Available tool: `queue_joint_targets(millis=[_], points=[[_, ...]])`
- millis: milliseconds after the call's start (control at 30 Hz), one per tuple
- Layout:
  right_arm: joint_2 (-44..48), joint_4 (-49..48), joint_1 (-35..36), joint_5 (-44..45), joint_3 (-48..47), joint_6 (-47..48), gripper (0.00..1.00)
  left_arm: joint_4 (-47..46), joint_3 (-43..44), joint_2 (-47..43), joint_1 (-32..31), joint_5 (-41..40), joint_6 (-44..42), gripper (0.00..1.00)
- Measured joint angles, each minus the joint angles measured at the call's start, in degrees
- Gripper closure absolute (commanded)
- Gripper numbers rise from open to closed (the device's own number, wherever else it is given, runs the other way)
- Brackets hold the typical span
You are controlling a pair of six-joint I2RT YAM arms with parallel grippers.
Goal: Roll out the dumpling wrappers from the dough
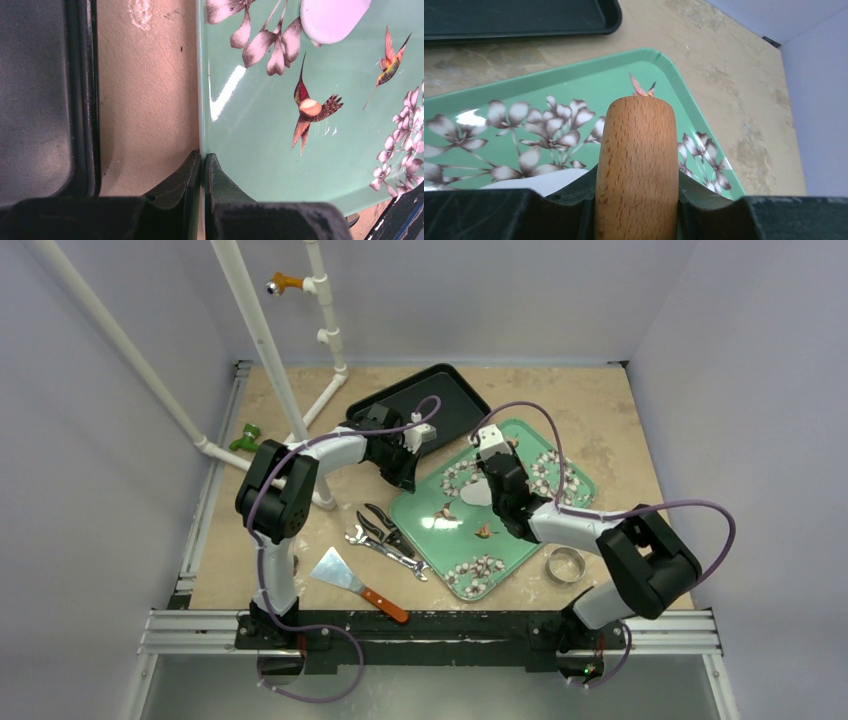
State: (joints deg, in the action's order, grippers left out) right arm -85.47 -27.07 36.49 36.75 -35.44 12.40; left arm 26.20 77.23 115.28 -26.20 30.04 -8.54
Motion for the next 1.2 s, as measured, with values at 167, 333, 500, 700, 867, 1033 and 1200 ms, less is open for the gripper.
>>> queue_joint_targets(millis=[167,333,500,700,867,1033,1200], points=[[1.0,3.0,-0.4,1.7,-0.2,0.2,1.0,0.0,0.0,0.0,0.0,0.0,0.0,1.0],[6.0,12.5,-0.3,0.1,-1.0,-0.7,1.0,0.0,0.0,0.0,0.0,0.0,0.0,1.0],[9.7,17.6,3.4,-2.3,-4.4,-2.8,1.0,0.0,0.0,0.0,0.0,0.0,0.0,1.0],[6.2,15.6,10.0,-6.3,-8.7,-6.6,1.0,0.0,0.0,0.0,0.0,0.0,0.0,1.0],[2.3,12.9,9.5,-5.8,-7.1,-7.4,1.0,0.0,0.0,0.0,0.0,0.0,0.0,1.0],[3.8,9.7,8.4,-3.0,-3.7,-6.6,1.0,0.0,0.0,0.0,0.0,0.0,0.0,1.0],[6.5,7.1,5.9,-1.5,0.0,-5.9,1.0,0.0,0.0,0.0,0.0,0.0,0.0,1.0]])
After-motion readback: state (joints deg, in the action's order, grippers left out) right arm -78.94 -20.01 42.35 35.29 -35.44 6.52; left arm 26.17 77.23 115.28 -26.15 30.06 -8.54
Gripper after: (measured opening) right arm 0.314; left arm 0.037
